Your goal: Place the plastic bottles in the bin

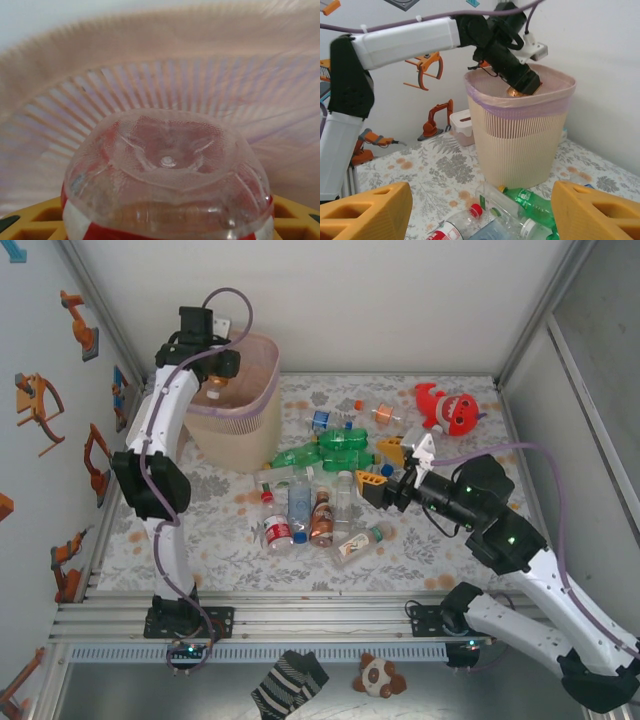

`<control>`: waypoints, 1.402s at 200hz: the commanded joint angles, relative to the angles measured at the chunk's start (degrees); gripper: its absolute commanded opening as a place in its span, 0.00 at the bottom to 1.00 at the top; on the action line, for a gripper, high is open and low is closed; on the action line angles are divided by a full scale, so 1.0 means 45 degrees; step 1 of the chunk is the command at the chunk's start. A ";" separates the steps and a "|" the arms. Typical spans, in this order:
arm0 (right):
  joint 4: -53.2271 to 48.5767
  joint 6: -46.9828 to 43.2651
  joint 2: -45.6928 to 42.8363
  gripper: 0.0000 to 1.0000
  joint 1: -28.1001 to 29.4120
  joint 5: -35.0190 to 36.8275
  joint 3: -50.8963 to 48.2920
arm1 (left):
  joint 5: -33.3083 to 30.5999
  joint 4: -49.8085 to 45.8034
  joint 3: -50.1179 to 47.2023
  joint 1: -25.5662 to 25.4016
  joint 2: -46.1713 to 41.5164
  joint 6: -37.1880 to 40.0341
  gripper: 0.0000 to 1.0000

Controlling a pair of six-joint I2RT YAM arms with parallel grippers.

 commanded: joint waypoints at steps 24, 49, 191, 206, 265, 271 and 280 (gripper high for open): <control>-0.0152 0.0046 -0.0353 0.72 0.0144 0.0551 0.0197 | -0.0991 -0.1054 0.0647 0.0028 0.1019 0.0414 0.34; -0.0188 0.0045 -0.0321 0.72 0.0144 0.0510 0.0214 | -0.0913 -0.1037 0.0140 0.0028 0.1259 0.0247 0.34; -0.0162 0.0104 -0.0349 0.72 0.0144 0.0432 0.0080 | 0.0005 -0.1094 -0.2045 0.0320 0.1792 -0.0476 0.48; -0.0151 0.0096 -0.0305 0.72 0.0144 0.0408 0.0124 | 0.0061 -0.0817 -0.2375 0.0320 0.1367 -0.0550 0.51; -0.0411 -0.0220 -0.0266 0.72 0.0144 0.0478 0.0330 | 0.0589 0.0416 -0.3590 0.0320 -0.0827 -0.0836 0.65; -0.0489 -0.0281 -0.0270 0.72 0.0144 0.0498 0.0364 | 0.0625 0.0427 -0.3651 0.0320 -0.0989 -0.0860 0.65; -0.0659 -0.0381 -0.0293 0.72 0.0143 0.0519 0.0440 | 0.0703 0.0438 -0.3724 0.0320 -0.1227 -0.0917 0.66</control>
